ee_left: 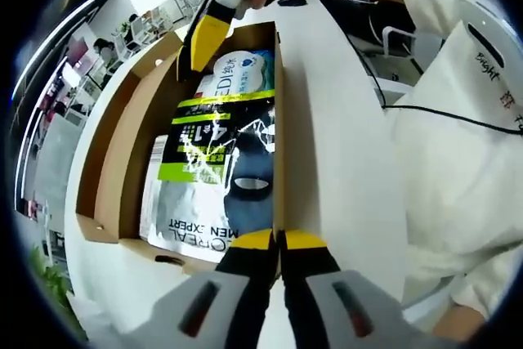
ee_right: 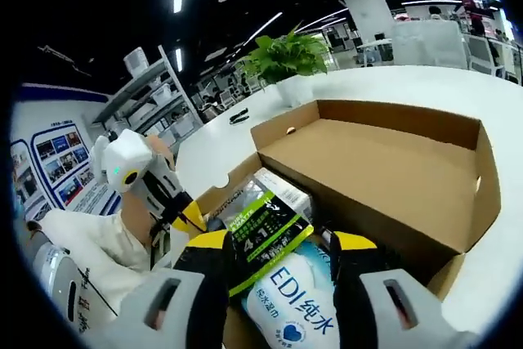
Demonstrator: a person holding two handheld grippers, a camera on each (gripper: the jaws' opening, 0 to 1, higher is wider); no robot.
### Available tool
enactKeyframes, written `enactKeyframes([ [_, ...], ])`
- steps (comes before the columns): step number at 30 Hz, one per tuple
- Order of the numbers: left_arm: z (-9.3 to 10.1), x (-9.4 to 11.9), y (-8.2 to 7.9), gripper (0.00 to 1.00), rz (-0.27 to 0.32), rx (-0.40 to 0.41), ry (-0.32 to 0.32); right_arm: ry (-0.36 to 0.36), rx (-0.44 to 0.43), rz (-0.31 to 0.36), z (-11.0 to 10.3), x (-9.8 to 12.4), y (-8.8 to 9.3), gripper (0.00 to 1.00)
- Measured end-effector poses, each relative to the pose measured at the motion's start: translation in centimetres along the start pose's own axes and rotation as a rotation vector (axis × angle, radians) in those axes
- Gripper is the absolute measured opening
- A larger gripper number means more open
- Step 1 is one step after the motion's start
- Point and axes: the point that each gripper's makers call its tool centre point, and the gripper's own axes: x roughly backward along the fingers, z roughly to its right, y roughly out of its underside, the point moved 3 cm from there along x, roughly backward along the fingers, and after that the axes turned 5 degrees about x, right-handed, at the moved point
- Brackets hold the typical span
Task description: Operate the shoe box by opening the lid, removing the specified soft item, and placing it in the target area until the item is outside and the box remains undamaged.
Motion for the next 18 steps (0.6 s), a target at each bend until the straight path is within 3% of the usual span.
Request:
enactKeyframes([
  [9,0.0,0.1,0.0,0.02,0.008,-0.009,-0.014,0.018,0.008,-0.039,0.6,-0.3,0.4,0.49],
  [11,0.0,0.1,0.0,0.02,0.003,-0.008,-0.012,-0.006,0.000,-0.016,0.2,-0.4,0.2,0.49],
  [13,0.0,0.1,0.0,0.02,0.000,-0.007,-0.012,-0.080,-0.044,0.027,-0.5,-0.4,-0.4,0.49],
  [16,0.0,0.1,0.0,0.02,0.002,-0.010,-0.014,-0.078,-0.056,-0.005,-0.2,-0.8,-0.1,0.47],
  [18,0.0,0.1,0.0,0.02,0.002,-0.007,-0.012,-0.031,-0.037,-0.042,0.3,-1.1,0.4,0.45],
])
